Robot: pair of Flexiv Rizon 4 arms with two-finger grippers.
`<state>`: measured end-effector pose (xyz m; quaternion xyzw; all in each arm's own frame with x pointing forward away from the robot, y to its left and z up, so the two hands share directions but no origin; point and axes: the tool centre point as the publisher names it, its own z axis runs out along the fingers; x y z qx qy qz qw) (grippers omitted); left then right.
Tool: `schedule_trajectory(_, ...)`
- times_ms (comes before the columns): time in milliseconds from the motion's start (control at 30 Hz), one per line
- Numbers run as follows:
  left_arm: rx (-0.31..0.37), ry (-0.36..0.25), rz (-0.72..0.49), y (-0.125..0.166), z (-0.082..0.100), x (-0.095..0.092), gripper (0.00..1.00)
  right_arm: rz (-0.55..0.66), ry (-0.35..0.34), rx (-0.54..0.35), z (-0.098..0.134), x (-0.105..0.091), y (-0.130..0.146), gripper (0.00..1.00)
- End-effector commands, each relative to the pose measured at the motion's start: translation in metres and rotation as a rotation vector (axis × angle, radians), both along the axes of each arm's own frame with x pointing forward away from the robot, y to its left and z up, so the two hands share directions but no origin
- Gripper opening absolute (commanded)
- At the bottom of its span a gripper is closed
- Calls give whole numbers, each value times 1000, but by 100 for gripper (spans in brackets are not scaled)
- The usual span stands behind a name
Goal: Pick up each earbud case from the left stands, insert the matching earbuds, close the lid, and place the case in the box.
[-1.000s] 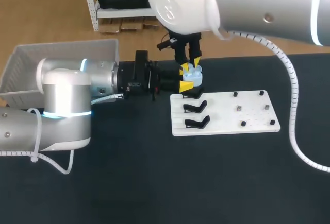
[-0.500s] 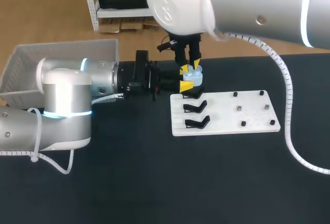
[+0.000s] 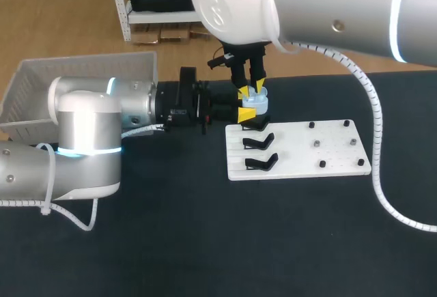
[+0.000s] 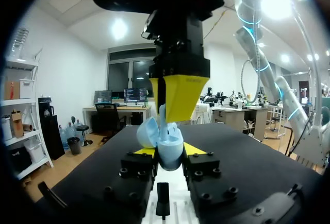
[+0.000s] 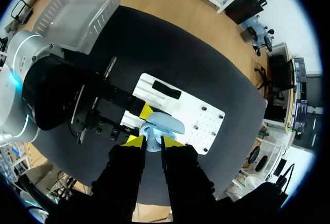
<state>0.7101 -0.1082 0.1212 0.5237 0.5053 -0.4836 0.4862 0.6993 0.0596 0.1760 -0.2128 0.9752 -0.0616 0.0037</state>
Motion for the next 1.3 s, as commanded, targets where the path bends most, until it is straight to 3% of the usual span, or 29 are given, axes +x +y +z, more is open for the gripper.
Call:
schedule_trajectory(33,1,0,0,-1,1,0,0,-2,5,-1,-1,0,0,0)
schedule_trajectory(1200,1,0,0,-1,1,0,0,-2,14,-11,-10,-2,3,0)
schedule_trajectory(1233,1,0,0,-1,1,0,0,-1,15,-9,-10,-2,3,1)
schedule_trajectory(1300,1,0,0,-1,1,0,0,0,17,-6,-10,-2,3,20)
